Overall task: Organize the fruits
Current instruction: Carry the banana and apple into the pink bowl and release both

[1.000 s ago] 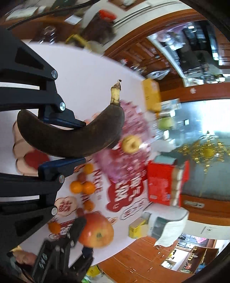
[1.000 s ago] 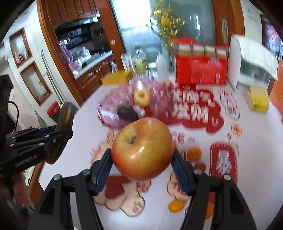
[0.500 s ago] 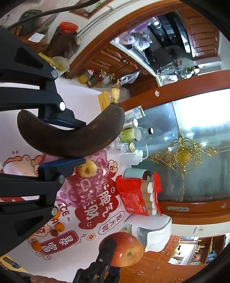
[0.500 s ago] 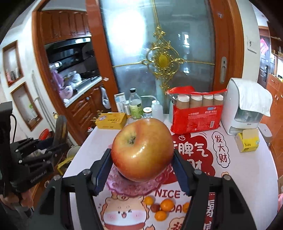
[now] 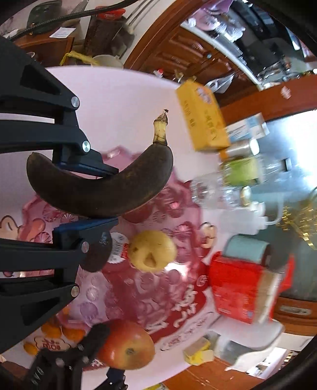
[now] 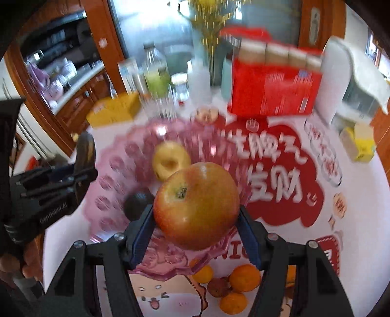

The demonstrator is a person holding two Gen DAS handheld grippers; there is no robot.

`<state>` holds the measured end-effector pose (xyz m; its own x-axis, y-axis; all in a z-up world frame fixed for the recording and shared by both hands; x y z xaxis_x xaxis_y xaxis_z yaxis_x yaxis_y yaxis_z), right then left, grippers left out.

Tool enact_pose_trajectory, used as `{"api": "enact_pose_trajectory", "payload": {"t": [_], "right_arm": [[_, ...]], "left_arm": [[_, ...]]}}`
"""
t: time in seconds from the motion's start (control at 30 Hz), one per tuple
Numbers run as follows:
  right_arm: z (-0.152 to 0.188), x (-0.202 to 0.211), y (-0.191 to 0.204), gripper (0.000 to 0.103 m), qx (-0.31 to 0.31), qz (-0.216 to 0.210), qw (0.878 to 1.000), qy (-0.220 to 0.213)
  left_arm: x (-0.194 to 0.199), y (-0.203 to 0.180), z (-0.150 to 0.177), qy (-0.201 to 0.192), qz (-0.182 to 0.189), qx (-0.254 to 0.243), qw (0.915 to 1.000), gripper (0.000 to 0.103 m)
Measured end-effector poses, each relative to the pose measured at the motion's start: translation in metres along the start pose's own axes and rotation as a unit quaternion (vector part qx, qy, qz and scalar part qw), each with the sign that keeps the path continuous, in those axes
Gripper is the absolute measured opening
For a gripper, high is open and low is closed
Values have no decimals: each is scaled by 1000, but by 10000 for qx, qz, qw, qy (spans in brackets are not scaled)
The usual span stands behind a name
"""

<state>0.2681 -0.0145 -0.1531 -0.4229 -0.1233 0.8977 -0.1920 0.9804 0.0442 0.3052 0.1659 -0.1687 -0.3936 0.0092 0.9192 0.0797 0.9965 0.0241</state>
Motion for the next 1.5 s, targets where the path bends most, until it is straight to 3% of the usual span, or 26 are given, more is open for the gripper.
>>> {"api": "enact_pose_trajectory", "payload": {"t": [0.13,0.4,0.47,0.53,0.57,0.8,1.13,1.5], "right_arm": [[3,-32,4,66,70,109,9995,277],[1,-62,12,67,271,201,9986,412],[3,-66,11,67,281,145,9985,438],[5,-67,13,67,299,46,9987,417],[6,-67,14,67,303,26,9988,378],[8,-37,24,72,474,97,9987,-175],[25,15,18,72,34,-157,9993,-346],[72,77,19,72,-42,-137,9981,-595]], "left_arm": [[-25,-10,0,54,10,-182,9998,31],[-42,-20,0,95,91,-376,9992,32],[-38,-21,2,-24,69,-410,9991,47],[-30,-21,2,-181,18,-427,9989,92],[-24,-21,2,-285,-23,-431,9987,95],[4,-17,9,-434,7,-265,9987,95],[70,-9,38,-849,88,108,9963,95],[138,0,89,-1082,255,446,9928,95]]}}
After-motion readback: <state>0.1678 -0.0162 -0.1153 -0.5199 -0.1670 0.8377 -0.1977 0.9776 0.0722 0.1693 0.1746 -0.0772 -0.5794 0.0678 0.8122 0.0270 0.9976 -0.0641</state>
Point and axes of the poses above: each gripper's, at about its wrist camera, not at the fingertips, and x roughly against the way its jaws point, y to its left, z to its underside, the point moved 3 cm from there along -x, roughly the way its jaws point, and after that the axes turned 6 degrees about y, right-handed, at the moved point
